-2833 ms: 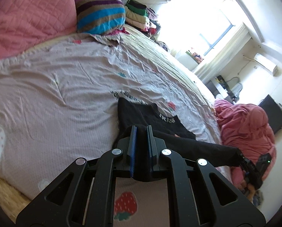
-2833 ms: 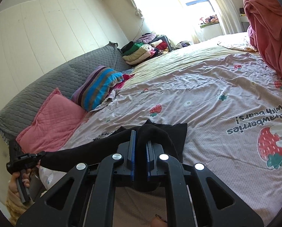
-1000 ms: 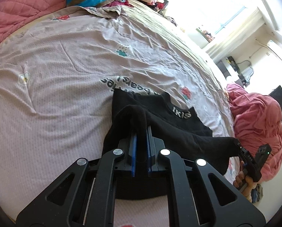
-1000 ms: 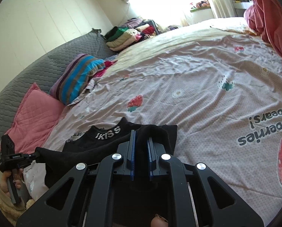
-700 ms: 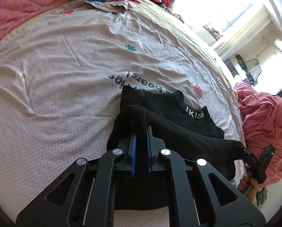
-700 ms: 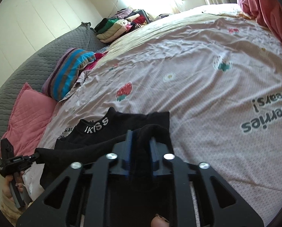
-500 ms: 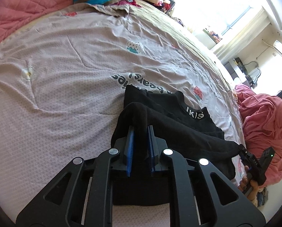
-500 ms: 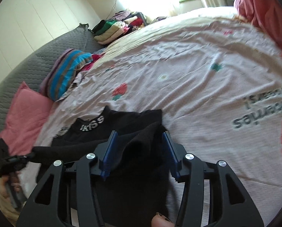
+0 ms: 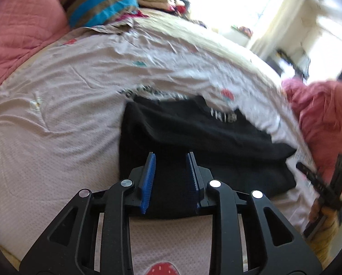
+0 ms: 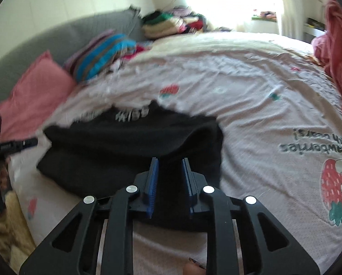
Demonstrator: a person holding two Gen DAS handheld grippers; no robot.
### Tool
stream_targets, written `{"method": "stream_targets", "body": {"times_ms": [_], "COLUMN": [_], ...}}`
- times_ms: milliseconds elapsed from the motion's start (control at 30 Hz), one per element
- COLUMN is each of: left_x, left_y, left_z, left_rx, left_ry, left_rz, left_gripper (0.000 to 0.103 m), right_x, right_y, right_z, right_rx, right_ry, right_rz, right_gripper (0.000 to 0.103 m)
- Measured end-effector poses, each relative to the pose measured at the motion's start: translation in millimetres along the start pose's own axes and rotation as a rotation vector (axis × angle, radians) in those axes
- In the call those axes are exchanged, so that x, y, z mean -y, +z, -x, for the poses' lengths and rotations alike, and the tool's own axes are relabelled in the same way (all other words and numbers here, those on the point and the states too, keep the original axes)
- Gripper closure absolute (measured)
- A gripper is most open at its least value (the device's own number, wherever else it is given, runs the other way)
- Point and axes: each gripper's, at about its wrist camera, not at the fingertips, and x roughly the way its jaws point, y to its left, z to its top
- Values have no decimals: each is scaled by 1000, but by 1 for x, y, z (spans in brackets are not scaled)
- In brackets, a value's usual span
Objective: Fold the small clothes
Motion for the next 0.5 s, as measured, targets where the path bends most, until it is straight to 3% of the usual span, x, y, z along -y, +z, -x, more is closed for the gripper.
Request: {"method": "stream_targets", "body": {"times_ms": [200, 367, 500], "left_x": [19, 22, 23], "left_y": [-15, -16, -7], "left_z": [-36, -55, -64], "left_rx": [-64, -66, -56], "left_ry": [55, 89, 85], "left_rz": [-87, -110, -96], "left_gripper": [85, 84, 84], "right_x": [-11, -17, -10], "right_y": [-16, -9, 6], "right_z": [-43, -57, -76], "right_rx": [-130, -108, -109], "right_ry": [-94, -115, -86], "right_rz": [59, 97, 54], "right_gripper": [83, 83, 83]}}
